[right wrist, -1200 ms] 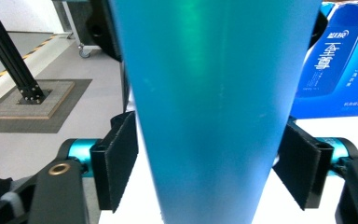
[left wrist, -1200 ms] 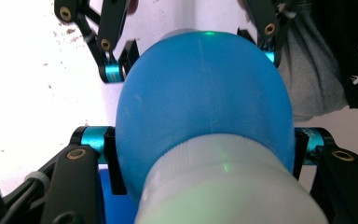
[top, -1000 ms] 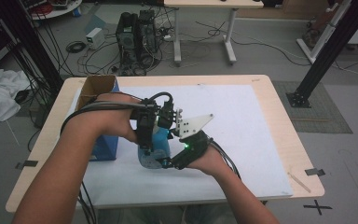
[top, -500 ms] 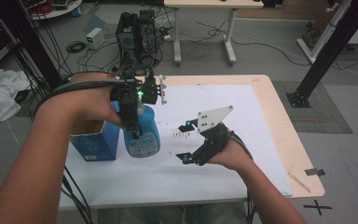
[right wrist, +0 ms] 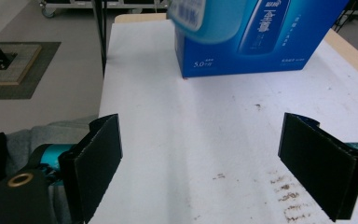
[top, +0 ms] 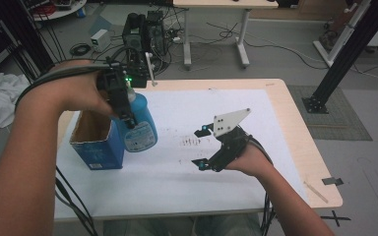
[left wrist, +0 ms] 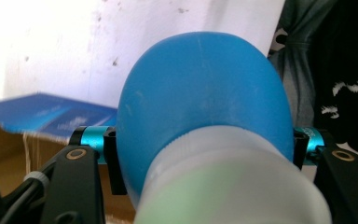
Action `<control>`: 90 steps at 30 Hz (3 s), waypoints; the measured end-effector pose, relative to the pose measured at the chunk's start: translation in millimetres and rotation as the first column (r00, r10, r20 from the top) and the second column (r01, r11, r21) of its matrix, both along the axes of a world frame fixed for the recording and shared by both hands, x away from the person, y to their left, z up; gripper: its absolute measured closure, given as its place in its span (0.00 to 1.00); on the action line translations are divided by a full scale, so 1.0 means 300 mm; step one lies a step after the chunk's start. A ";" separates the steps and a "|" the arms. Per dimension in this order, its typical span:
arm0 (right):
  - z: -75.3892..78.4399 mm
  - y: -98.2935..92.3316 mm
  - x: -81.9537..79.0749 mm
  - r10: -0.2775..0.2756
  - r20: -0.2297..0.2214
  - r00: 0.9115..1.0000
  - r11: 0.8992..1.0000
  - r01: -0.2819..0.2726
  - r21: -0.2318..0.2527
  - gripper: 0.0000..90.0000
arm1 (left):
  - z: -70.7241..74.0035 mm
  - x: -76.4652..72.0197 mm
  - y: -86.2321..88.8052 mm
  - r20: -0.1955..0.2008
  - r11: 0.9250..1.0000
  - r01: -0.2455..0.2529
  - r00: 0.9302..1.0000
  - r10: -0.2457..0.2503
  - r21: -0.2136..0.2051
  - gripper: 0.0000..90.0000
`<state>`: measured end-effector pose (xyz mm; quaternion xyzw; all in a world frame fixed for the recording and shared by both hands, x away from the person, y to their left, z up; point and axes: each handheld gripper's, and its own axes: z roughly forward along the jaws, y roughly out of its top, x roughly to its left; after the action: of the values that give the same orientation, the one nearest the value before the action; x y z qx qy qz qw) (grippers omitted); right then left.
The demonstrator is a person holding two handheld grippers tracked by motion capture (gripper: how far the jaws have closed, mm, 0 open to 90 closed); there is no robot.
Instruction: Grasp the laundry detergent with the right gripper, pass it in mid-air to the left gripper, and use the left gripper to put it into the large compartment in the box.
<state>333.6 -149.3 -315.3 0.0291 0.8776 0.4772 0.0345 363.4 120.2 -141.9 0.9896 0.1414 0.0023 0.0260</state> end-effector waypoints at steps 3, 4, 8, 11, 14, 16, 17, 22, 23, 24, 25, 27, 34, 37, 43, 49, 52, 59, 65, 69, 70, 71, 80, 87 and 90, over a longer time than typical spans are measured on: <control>-0.006 0.000 -0.001 -0.005 0.002 1.000 1.000 0.005 -0.004 0.14 | 0.019 0.013 0.038 -0.004 0.999 -0.050 0.999 0.050 -0.003 0.43; -0.008 -0.003 -0.002 -0.007 -0.009 1.000 1.000 0.007 -0.006 0.14 | 0.025 0.018 0.050 0.000 0.998 -0.065 0.998 0.065 0.000 0.43; -0.009 -0.010 0.000 -0.008 -0.011 1.000 1.000 0.008 -0.012 0.14 | 0.045 0.035 0.096 0.015 0.994 -0.112 0.994 0.112 0.005 0.43; -0.014 -0.014 0.000 -0.010 -0.012 1.000 1.000 0.010 -0.010 0.14 | 0.058 0.049 0.127 0.014 0.990 -0.143 0.990 0.143 0.005 0.43; -0.022 -0.017 0.000 -0.009 -0.021 1.000 1.000 0.008 -0.020 0.14 | 0.067 0.056 0.153 0.008 0.978 -0.208 0.978 0.208 -0.006 0.43; -0.027 -0.016 0.002 -0.008 -0.018 1.000 1.000 0.008 -0.011 0.14 | 0.078 0.067 0.169 0.019 0.979 -0.204 0.979 0.204 0.009 0.43; -0.030 -0.017 0.002 -0.007 -0.020 1.000 1.000 0.007 -0.017 0.14 | 0.083 0.070 0.174 0.012 0.979 -0.205 0.979 0.205 0.020 0.43; -0.044 -0.013 0.004 0.001 -0.030 1.000 1.000 -0.002 -0.022 0.14 | 0.093 0.089 0.203 0.007 0.972 -0.234 0.972 0.234 0.021 0.43; -0.047 -0.012 0.006 -0.001 -0.028 1.000 1.000 0.000 -0.022 0.14 | 0.093 0.091 0.209 0.011 0.968 -0.251 0.968 0.250 0.014 0.43; -0.049 -0.012 0.006 -0.001 -0.036 0.999 1.000 0.000 -0.024 0.14 | 0.097 0.099 0.219 0.010 0.970 -0.242 0.970 0.242 0.022 0.43; -0.053 -0.011 0.008 -0.001 -0.037 0.999 1.000 0.000 -0.024 0.14 | 0.099 0.103 0.228 0.009 0.968 -0.252 0.968 0.252 0.017 0.43; -0.057 -0.009 0.012 -0.003 -0.036 0.999 1.000 0.002 -0.024 0.14 | 0.105 0.111 0.247 0.006 0.963 -0.270 0.963 0.270 0.007 0.43; -0.065 -0.001 0.019 0.000 -0.054 0.999 1.000 -0.001 -0.019 0.14 | 0.113 0.133 0.300 0.013 0.947 -0.320 0.948 0.319 0.011 0.43; -0.071 0.001 0.018 -0.002 -0.055 0.998 1.000 0.001 -0.017 0.14 | 0.110 0.142 0.319 0.014 0.941 -0.337 0.941 0.337 0.018 0.43; -0.086 0.004 0.018 0.005 -0.067 0.998 1.000 -0.007 -0.025 0.14 | 0.104 0.149 0.347 0.022 0.926 -0.378 0.926 0.377 0.016 0.43; -0.082 -0.004 0.011 -0.006 -0.057 0.998 1.000 0.005 -0.019 0.14 | 0.091 0.151 0.354 0.016 0.921 -0.388 0.922 0.388 0.025 0.43; -0.079 -0.007 0.008 -0.004 -0.047 0.999 1.000 0.004 -0.019 0.14 | 0.081 0.157 0.360 0.018 0.930 -0.365 0.931 0.365 0.047 0.43; -0.077 -0.005 -0.001 -0.010 -0.048 0.999 1.000 0.009 -0.017 0.14 | 0.044 0.165 0.368 0.016 0.924 -0.378 0.926 0.378 0.050 0.42; -0.080 0.000 -0.005 -0.010 -0.044 0.999 1.000 0.009 -0.023 0.14 | -0.016 0.182 0.373 0.012 0.924 -0.375 0.927 0.375 0.080 0.43; -0.078 -0.003 -0.009 -0.011 -0.053 0.999 1.000 0.009 -0.025 0.14 | -0.055 0.193 0.378 -0.008 0.923 -0.377 0.926 0.379 0.083 0.43; -0.078 -0.004 -0.012 -0.016 -0.060 0.998 1.000 0.014 -0.028 0.14 | -0.063 0.195 0.380 -0.002 0.923 -0.377 0.926 0.378 0.083 0.43; -0.078 -0.006 -0.011 -0.013 -0.056 0.998 0.999 0.011 -0.030 0.14 | -0.070 0.198 0.382 -0.005 0.921 -0.381 0.924 0.383 0.079 0.43; -0.081 -0.011 -0.014 -0.013 -0.058 0.998 0.999 0.011 -0.035 0.14 | -0.165 0.221 0.389 -0.021 0.924 -0.372 0.927 0.375 0.082 0.43; -0.084 -0.008 -0.017 -0.012 -0.067 0.998 0.999 0.010 -0.038 0.14 | -0.255 0.234 0.386 -0.035 0.938 -0.334 0.940 0.338 0.095 0.43; -0.085 -0.007 -0.019 -0.019 -0.068 0.998 0.999 0.017 -0.027 0.14 | -0.288 0.237 0.385 -0.037 0.939 -0.328 0.942 0.333 0.099 0.43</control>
<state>328.0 -151.5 -340.9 0.0527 0.8843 0.4639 0.0093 434.4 235.8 -228.3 0.9517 0.3060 -0.0131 -0.0240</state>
